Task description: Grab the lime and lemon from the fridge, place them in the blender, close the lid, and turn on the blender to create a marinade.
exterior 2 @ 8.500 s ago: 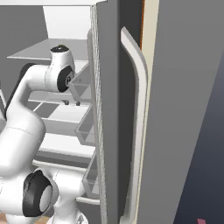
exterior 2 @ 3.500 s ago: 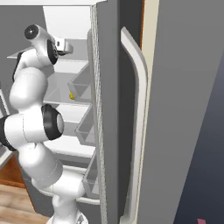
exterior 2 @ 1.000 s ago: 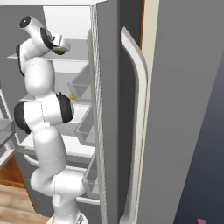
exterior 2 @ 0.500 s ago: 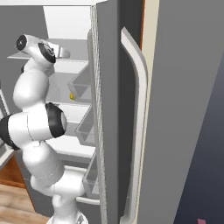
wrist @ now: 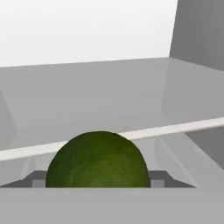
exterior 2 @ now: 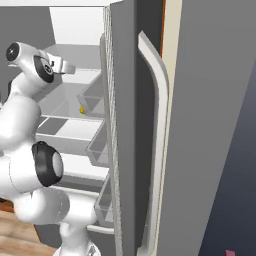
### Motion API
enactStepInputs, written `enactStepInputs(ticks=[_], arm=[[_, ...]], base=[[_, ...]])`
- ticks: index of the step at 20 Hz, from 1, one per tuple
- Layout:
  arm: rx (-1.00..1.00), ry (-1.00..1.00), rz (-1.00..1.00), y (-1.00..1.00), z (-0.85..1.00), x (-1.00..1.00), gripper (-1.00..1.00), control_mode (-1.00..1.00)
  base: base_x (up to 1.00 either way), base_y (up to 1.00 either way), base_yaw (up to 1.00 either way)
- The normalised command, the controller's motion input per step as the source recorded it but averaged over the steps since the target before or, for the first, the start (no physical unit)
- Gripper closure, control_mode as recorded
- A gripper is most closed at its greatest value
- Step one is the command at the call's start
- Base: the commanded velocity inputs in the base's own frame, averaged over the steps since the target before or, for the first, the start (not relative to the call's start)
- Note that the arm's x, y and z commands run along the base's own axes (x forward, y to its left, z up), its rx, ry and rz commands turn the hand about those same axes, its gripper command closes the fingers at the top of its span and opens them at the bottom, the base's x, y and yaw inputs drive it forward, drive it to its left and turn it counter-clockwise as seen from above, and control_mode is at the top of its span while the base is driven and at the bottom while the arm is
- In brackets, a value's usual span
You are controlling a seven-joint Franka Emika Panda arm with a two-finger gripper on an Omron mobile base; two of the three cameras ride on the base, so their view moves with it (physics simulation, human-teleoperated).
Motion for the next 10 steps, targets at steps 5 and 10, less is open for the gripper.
enactStepInputs(ticks=[5, 10], arm=[[0.0, 0.18, -0.02, -0.17, 0.01, -0.99, 1.0, -1.0], [0.0, 0.02, 0.0, -0.61, -0.2, -1.0, 1.0, -1.0]], base=[[0.0, 0.0, 0.0], [0.0, 0.0, 0.0]])
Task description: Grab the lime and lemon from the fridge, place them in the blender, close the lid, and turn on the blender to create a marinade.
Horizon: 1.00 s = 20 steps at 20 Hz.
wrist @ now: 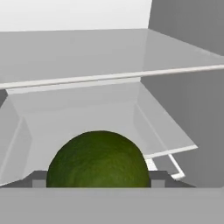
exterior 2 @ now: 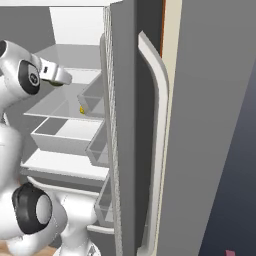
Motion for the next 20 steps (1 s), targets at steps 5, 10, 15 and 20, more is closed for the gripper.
enactStepInputs(ticks=[5, 10, 15, 20], arm=[[0.0, 0.0, 0.0, -0.54, -0.2, -0.49, 1.0, -1.0], [0.0, 0.01, 0.0, -0.32, -0.1, -0.22, 1.0, -1.0], [0.0, 0.03, 0.01, -0.12, -0.15, -0.54, 1.0, -1.0], [0.0, 0.07, 0.1, -0.31, -0.28, -0.67, 1.0, -1.0]], base=[[0.0, 0.0, 0.0], [0.0, 0.0, 0.0], [0.0, 0.0, 0.0], [0.0, 0.0, 0.0]])
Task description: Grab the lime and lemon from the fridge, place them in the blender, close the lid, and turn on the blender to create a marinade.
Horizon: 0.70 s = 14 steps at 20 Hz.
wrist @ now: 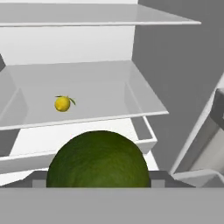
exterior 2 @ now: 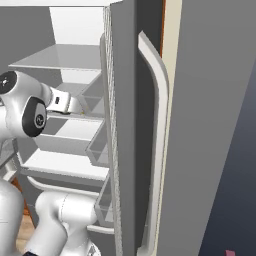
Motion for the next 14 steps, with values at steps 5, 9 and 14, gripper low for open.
enactStepInputs(ticks=[5, 9, 14], arm=[[0.0, 0.06, 0.11, -0.17, -0.29, -0.4, 1.0, -1.0], [0.0, 0.07, 0.1, 0.0, -0.13, -0.04, 1.0, -1.0], [0.0, 0.0, 0.0, 0.0, 0.0, 0.0, 1.0, -1.0]], base=[[0.0, 0.0, 0.0], [0.0, 0.0, 0.0], [0.0, 0.0, 0.0]])
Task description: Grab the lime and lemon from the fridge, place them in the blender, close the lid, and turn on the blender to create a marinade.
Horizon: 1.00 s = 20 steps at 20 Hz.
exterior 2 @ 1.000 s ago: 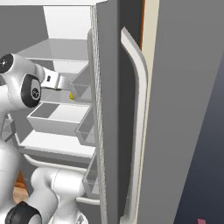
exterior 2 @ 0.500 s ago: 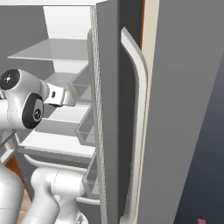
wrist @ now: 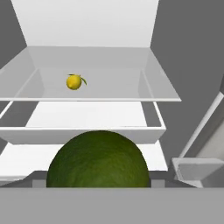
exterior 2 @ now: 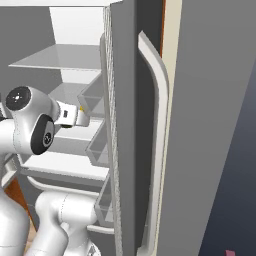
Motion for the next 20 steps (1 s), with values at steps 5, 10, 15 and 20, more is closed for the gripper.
enactStepInputs(ticks=[5, 10, 15, 20], arm=[[0.0, 0.0, 0.0, 0.0, 0.0, 0.0, 1.0, -1.0], [0.0, 0.0, 0.0, 0.0, 0.0, 0.0, 1.0, 1.0], [0.0, 0.0, 0.0, 0.0, 0.0, 0.0, 1.0, 1.0], [0.0, 0.0, 0.0, 0.0, 0.0, 0.0, 1.0, 1.0]], base=[[0.0, 0.0, 0.0], [0.0, 0.0, -0.01], [-0.24, 0.17, -0.01], [-0.43, 0.59, 0.0]])
